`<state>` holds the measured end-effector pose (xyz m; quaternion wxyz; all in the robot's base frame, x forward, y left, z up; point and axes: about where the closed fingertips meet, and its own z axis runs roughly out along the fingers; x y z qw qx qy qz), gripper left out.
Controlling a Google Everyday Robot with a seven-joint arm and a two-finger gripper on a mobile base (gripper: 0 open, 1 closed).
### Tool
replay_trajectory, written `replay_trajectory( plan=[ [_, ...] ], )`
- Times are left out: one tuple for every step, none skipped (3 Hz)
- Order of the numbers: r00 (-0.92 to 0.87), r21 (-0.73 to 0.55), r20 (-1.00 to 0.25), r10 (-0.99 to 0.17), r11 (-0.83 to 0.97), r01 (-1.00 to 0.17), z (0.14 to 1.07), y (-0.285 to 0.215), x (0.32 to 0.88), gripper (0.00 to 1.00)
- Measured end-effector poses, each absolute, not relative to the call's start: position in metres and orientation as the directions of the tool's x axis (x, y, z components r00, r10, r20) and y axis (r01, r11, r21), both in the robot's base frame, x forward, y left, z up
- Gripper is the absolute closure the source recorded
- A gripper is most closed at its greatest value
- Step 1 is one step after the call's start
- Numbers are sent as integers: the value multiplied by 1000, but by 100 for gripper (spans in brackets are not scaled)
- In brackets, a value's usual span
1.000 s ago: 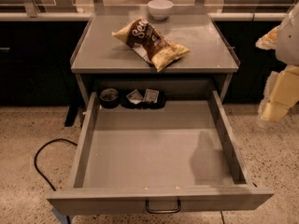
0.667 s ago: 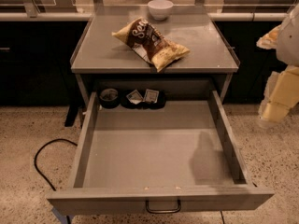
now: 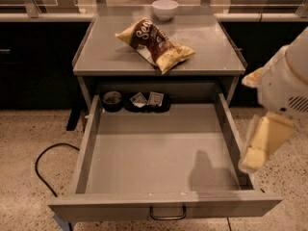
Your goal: Close top drawer
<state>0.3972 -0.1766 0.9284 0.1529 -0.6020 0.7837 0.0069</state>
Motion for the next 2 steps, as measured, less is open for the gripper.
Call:
replay_trajectory(
  plan=[
    [-219, -91, -312, -925, 258, -962, 898, -146, 369, 0],
    [-225, 14, -394, -891, 239, -971, 864, -110, 330, 0]
  ],
)
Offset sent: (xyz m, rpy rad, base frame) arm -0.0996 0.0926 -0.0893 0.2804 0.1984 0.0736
